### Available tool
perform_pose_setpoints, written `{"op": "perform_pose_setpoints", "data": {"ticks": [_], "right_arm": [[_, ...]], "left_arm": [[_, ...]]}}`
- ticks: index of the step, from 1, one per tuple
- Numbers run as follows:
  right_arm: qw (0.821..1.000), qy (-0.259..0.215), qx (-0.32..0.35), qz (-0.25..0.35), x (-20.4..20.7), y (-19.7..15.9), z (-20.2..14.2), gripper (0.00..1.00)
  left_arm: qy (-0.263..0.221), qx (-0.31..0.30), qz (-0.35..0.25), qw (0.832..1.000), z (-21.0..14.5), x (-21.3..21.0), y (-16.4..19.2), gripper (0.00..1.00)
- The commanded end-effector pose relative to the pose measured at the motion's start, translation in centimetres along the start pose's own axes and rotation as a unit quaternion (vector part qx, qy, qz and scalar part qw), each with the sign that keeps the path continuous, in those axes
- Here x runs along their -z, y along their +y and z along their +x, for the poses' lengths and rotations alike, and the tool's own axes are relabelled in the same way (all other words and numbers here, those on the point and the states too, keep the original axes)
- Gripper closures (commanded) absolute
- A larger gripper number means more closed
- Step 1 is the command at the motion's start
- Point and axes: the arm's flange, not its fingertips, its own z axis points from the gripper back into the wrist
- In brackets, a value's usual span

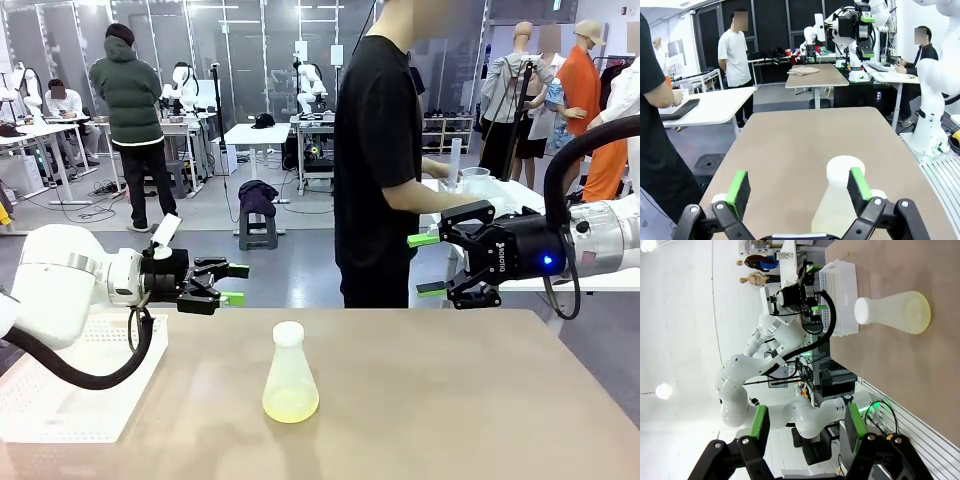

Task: Prepare the solutions needed for the experiment.
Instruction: When the human places the Big flask in the center of the table, pick up the Big flask and place it in the left Organizing basket.

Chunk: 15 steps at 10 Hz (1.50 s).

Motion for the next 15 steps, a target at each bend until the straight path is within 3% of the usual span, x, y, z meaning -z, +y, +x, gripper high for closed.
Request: {"op": "perform_pose_setpoints", "data": {"ticks": [1,5,9,15], "right_arm": [[1.0,-0.001,0.001,0.007,0.1,0.1,0.0,0.23],[1.0,-0.001,0.001,0.007,0.1,0.1,0.0,0.23],[1.0,-0.001,0.001,0.007,0.1,0.1,0.0,0.23],[1.0,-0.001,0.001,0.007,0.1,0.1,0.0,0.23]], "left_arm": [[-0.018,0.011,-0.026,0.999,-0.3,0.7,0.2,0.0],[-0.011,0.01,-0.093,0.996,-2.0,3.6,0.7,0.0],[0.011,0.004,-0.11,0.994,-5.3,4.5,0.7,0.0],[-0.003,-0.021,-0.144,0.989,-8.2,5.8,0.4,0.0]]}}
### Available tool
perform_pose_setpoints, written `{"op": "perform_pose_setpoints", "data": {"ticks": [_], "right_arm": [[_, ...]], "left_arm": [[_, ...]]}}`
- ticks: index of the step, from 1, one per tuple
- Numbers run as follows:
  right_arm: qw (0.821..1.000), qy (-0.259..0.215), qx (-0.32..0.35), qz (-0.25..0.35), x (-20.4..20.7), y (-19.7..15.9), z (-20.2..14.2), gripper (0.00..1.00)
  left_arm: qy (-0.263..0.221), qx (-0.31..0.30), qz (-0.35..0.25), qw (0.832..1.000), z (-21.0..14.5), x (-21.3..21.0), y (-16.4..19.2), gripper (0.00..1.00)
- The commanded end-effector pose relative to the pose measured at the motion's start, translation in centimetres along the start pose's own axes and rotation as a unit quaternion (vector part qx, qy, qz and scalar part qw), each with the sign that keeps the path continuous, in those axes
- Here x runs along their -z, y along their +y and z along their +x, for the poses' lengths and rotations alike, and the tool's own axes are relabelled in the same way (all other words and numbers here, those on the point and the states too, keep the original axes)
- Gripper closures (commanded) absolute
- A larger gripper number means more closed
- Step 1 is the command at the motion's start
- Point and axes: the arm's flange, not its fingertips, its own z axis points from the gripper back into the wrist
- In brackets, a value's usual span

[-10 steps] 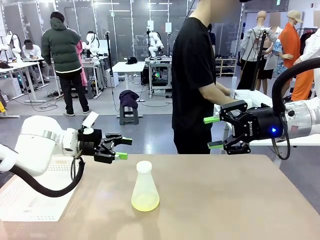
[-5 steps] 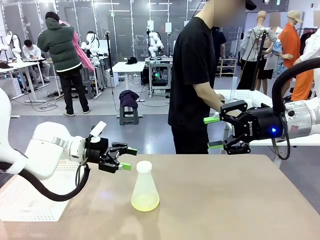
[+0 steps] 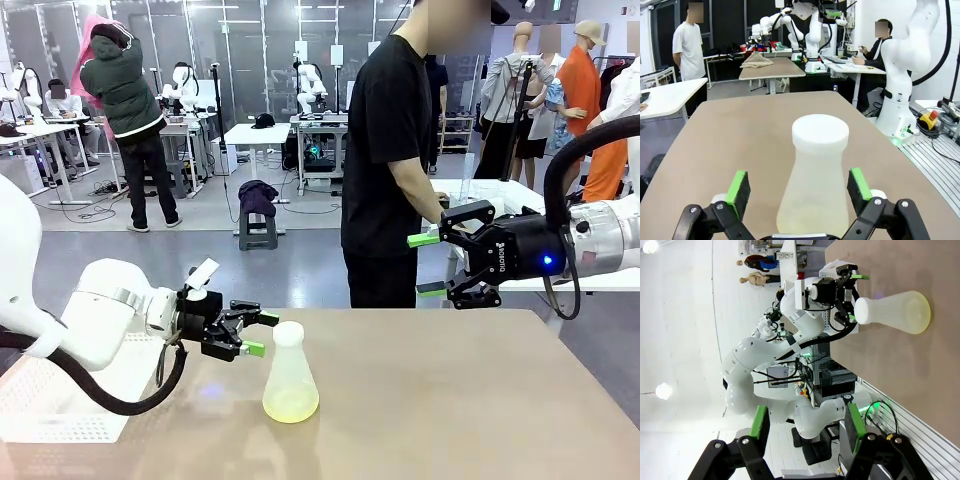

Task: Prepare the solutions needed for the experiment.
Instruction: When the human places the Big flask in the center of the table, pick up the Big flask and place it in the left Organizing basket.

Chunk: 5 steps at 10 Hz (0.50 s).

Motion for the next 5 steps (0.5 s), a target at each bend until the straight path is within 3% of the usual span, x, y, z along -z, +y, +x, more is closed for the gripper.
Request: {"op": "perform_pose_setpoints", "data": {"ticks": [1,5], "right_arm": [[1.0,-0.001,0.001,0.007,0.1,0.1,0.0,0.23],[1.0,-0.001,0.001,0.007,0.1,0.1,0.0,0.23]], "left_arm": [[-0.004,0.007,-0.022,1.0,-0.2,0.2,0.6,0.0],[0.003,0.0,-0.047,0.999,-0.4,1.9,0.7,0.0]]}}
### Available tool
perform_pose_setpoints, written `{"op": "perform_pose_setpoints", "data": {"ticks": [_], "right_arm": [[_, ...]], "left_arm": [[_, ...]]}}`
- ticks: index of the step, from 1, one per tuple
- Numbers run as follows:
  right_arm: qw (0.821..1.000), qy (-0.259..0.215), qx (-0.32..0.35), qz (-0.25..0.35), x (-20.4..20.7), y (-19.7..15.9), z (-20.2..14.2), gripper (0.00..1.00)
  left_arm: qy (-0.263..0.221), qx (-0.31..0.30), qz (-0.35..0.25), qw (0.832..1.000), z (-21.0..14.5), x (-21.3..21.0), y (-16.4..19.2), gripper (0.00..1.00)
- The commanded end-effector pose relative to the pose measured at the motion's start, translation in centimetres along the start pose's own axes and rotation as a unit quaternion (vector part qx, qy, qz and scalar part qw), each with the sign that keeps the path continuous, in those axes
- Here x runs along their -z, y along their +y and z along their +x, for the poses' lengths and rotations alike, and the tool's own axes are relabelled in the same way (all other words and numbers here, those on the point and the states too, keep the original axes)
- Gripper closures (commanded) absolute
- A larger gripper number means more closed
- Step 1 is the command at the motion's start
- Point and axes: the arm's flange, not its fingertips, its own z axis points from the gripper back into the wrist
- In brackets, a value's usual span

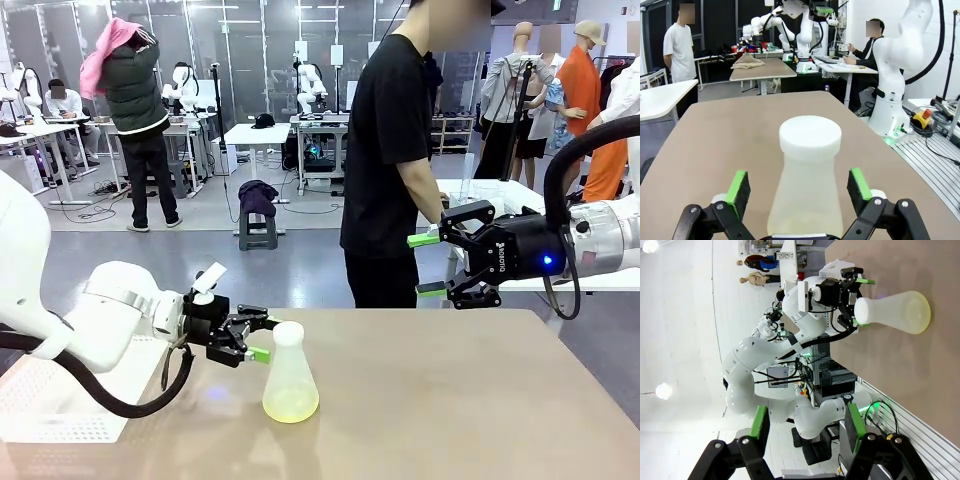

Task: Prepare the solutions needed for the experiment.
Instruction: When the human places the Big flask in the center of the table, pick up the Big flask and place it in the left Organizing basket.

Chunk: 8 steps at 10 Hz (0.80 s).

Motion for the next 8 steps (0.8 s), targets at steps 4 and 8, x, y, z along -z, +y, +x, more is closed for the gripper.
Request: {"op": "perform_pose_setpoints", "data": {"ticks": [4,8], "right_arm": [[1.0,-0.001,0.001,0.007,0.1,0.1,0.0,0.23],[1.0,-0.001,0.001,0.007,0.1,0.1,0.0,0.23]], "left_arm": [[0.006,-0.004,-0.041,0.999,-0.4,2.5,1.5,0.0],[-0.015,-0.007,-0.038,0.999,-0.2,4.1,1.8,0.0]]}}
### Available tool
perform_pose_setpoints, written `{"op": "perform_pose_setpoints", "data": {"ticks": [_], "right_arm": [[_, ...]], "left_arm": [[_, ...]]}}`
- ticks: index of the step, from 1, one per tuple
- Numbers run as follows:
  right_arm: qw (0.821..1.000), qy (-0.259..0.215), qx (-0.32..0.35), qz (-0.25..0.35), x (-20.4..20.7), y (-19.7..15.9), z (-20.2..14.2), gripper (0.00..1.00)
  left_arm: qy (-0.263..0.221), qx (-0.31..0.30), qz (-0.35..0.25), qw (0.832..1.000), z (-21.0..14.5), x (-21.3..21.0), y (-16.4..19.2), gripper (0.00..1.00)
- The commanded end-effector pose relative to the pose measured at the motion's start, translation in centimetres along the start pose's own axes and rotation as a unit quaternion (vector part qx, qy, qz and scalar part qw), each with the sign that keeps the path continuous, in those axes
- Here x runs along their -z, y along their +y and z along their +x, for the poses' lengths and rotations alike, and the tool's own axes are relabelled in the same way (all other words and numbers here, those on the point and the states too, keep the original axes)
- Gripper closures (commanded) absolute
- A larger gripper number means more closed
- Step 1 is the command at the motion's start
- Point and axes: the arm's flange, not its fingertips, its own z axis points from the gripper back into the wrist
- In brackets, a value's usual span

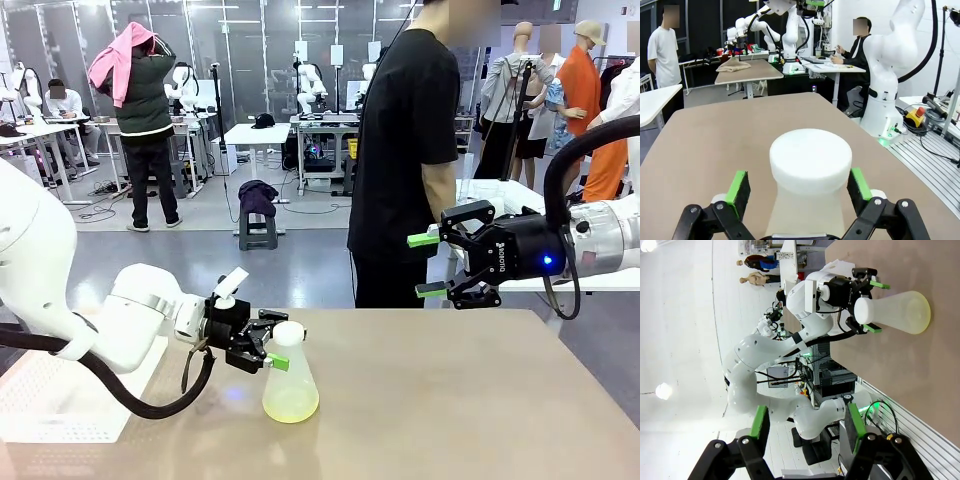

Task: Prepare the solutions needed for the experiment.
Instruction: When the human places the Big flask in the center of the table, pick up the Big flask and place it in the left Organizing basket.

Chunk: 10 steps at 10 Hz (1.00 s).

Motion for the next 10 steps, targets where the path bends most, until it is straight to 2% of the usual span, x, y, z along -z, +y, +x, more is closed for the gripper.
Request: {"op": "perform_pose_setpoints", "data": {"ticks": [1,6,8,10], "right_arm": [[1.0,-0.001,0.001,0.007,0.07,0.09,0.02,0.23],[1.0,-0.001,0.001,0.007,0.07,0.09,0.02,0.23],[1.0,-0.001,0.001,0.007,0.07,0.09,0.02,0.23],[1.0,-0.001,0.001,0.007,0.07,0.09,0.02,0.23]], "left_arm": [[-0.016,-0.01,0.0,1.0,0.21,0.47,0.99,0.0],[-0.041,-0.028,-0.01,0.999,0.07,0.53,1.34,0.0],[-0.049,-0.037,-0.005,0.998,-0.09,0.44,1.38,0.1],[-0.051,-0.039,-0.013,0.998,-0.33,0.43,1.31,0.29]]}}
